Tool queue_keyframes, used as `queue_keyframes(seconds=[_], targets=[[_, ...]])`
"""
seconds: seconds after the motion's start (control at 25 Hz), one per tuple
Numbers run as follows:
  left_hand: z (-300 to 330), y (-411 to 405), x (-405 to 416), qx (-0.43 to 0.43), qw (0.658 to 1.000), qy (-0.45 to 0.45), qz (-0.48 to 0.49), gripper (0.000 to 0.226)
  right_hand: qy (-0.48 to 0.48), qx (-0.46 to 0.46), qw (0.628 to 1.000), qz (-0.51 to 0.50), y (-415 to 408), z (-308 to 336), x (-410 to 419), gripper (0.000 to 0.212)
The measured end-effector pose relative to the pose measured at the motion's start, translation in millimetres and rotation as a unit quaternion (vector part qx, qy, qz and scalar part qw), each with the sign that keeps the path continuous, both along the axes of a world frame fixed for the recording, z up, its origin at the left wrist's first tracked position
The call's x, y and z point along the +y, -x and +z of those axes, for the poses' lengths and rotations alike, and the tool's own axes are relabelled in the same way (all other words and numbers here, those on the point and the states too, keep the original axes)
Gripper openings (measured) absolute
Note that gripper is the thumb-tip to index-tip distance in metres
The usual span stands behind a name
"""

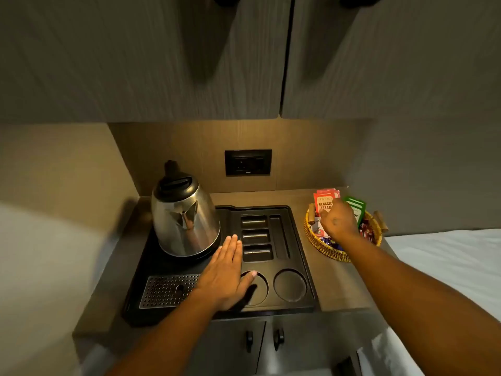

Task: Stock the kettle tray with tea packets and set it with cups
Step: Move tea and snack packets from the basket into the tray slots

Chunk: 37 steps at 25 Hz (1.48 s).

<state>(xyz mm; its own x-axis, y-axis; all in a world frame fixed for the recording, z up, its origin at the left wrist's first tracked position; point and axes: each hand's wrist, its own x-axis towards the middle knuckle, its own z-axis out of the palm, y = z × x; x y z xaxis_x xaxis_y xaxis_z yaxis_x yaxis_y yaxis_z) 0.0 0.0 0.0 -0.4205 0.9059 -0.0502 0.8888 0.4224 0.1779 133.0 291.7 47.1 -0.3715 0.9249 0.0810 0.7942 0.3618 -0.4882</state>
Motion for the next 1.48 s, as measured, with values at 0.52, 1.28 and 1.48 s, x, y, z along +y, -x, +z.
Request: queue_keyframes(seconds=[0.52,1.28,1.48], targets=[[-19.6,5.1,4.9,0.007,0.999,-0.029,0.036,0.085,0.098,0.005,0.992,-0.079,26.8,-22.3,54.8,0.028],[-12.0,3.4,2.8,0.006,0.999,-0.033,0.039,0.082,0.227,0.043,0.947,0.222,125.6,-12.6,-47.9,0.019],[-10.3,2.5,4.7,0.0,0.998,-0.04,0.043,0.082,0.233,0.037,0.959,0.158,136.2,-25.8,-44.4,0.013]])
